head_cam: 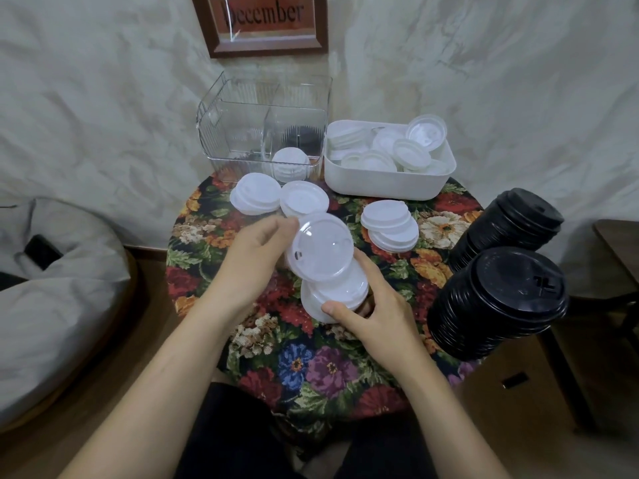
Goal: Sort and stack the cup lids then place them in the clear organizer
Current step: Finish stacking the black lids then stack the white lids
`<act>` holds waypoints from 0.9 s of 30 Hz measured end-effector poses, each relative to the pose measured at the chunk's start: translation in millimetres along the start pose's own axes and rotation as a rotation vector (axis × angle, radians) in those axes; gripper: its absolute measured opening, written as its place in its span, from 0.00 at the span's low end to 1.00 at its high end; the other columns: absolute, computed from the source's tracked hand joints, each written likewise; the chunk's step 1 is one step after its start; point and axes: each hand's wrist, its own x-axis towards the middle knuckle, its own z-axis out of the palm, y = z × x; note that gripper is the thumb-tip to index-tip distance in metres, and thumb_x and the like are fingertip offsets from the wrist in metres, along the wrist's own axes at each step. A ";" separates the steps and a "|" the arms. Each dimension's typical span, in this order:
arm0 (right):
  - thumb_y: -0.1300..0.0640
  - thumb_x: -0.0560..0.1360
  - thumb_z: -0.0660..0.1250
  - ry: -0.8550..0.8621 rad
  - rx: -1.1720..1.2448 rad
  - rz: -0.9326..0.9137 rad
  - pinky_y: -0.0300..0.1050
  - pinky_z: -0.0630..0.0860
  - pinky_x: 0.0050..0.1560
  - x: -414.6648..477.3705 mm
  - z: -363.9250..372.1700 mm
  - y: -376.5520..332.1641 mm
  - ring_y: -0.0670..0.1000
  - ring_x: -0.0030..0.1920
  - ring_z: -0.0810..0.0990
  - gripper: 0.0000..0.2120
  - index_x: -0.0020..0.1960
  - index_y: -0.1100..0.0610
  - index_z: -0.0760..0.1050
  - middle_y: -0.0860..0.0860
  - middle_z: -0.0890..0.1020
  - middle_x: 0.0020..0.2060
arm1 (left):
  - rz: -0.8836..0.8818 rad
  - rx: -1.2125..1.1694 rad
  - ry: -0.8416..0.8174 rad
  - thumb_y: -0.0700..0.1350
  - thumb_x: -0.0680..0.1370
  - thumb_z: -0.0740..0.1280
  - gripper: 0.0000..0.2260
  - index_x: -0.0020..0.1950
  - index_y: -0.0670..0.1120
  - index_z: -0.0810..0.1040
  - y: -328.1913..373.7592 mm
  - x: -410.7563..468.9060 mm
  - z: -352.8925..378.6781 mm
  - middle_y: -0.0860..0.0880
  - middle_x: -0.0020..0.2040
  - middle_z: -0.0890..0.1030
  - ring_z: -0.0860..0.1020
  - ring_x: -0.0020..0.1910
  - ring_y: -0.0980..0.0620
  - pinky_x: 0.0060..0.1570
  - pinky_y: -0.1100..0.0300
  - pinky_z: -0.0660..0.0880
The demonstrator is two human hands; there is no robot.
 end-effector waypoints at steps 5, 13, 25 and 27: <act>0.33 0.70 0.76 0.000 0.022 0.014 0.50 0.73 0.71 -0.4 -0.5 -1.4 0.38 0.71 0.71 0.44 0.78 0.28 0.55 0.31 0.71 0.72 | -0.126 0.000 0.033 0.51 0.85 0.64 0.18 0.52 0.35 0.80 -13.7 -3.1 9.3 0.48 0.35 0.77 0.73 0.31 0.56 0.33 0.64 0.70; 0.30 0.67 0.75 0.010 0.018 0.051 0.55 0.72 0.72 -1.4 0.5 -0.1 0.43 0.73 0.71 0.52 0.80 0.29 0.47 0.35 0.70 0.75 | -0.119 0.011 -0.020 0.51 0.82 0.69 0.05 0.56 0.56 0.84 -17.3 -5.9 13.6 0.56 0.41 0.81 0.75 0.36 0.61 0.43 0.61 0.71; 0.33 0.69 0.77 -0.015 0.009 0.009 0.50 0.74 0.69 -0.4 -1.0 0.8 0.41 0.70 0.72 0.48 0.78 0.25 0.50 0.26 0.68 0.68 | 0.003 0.188 -0.046 0.50 0.83 0.69 0.07 0.58 0.59 0.84 -28.6 -0.5 17.9 0.61 0.58 0.84 0.81 0.56 0.57 0.59 0.54 0.76; 0.28 0.67 0.75 -0.016 0.032 0.002 0.49 0.74 0.68 -0.3 -1.0 1.2 0.40 0.69 0.73 0.46 0.77 0.24 0.53 0.29 0.70 0.69 | 0.019 0.215 -0.033 0.51 0.83 0.68 0.07 0.59 0.59 0.84 -29.7 -2.1 18.6 0.61 0.57 0.83 0.81 0.55 0.55 0.59 0.50 0.78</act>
